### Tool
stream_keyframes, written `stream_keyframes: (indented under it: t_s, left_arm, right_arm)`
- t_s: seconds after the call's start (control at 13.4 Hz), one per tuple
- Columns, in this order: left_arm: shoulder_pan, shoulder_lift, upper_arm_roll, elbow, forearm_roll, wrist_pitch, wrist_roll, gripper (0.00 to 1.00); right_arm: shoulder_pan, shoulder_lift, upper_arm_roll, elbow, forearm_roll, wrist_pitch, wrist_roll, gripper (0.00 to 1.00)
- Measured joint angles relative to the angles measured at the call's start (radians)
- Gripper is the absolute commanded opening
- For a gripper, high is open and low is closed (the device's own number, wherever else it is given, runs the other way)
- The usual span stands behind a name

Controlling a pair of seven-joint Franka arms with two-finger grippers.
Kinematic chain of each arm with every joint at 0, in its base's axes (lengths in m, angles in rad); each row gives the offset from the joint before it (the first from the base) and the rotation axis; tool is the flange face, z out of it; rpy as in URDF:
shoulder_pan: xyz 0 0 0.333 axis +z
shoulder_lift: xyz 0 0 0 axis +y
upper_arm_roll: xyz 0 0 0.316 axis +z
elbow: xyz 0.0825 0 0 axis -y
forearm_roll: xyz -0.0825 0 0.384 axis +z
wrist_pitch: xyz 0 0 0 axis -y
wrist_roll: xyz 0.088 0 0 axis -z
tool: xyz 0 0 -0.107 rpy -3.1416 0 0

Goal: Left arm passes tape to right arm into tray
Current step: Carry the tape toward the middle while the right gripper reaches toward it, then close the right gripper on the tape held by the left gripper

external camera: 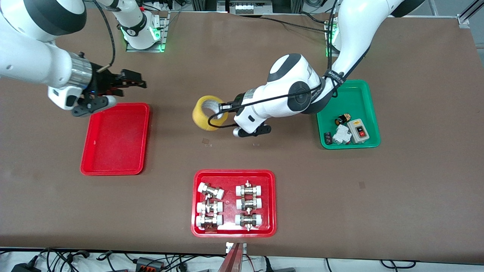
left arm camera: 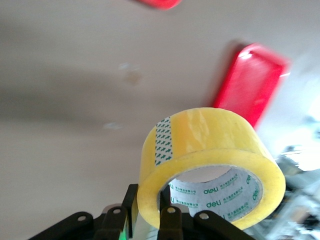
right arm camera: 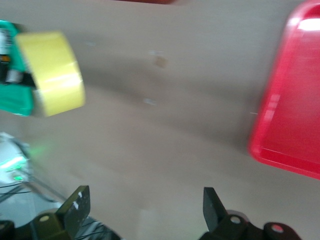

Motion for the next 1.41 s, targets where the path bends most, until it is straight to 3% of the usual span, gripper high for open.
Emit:
stream_keyframes:
  t_s: [0.22,0.52,0.82,1.04,1.41]
  left_arm:
    - [-0.039,0.005,0.0,0.019,-0.13,0.148,0.058,0.0]
    - [-0.051,0.009,0.001,0.02,-0.162,0.18,0.065,0.0]
    - [-0.05,0.014,0.001,0.027,-0.172,0.181,0.066,0.0]
    - [-0.049,0.014,0.001,0.028,-0.172,0.181,0.066,0.0]
    - [-0.044,0.014,0.001,0.031,-0.172,0.181,0.066,0.0]
  right_arm:
    - [0.004,0.013,-0.001,0.01,0.101,0.03,-0.024,1.0]
    - [0.005,0.068,-0.001,0.026,0.231,0.108,-0.111,1.0]
    - [0.019,0.094,-0.001,0.051,0.25,0.204,-0.161,1.0]
    - [0.02,0.11,-0.003,0.051,0.312,0.216,-0.216,1.0]
    - [0.021,0.131,-0.004,0.051,0.327,0.223,-0.241,1.0]
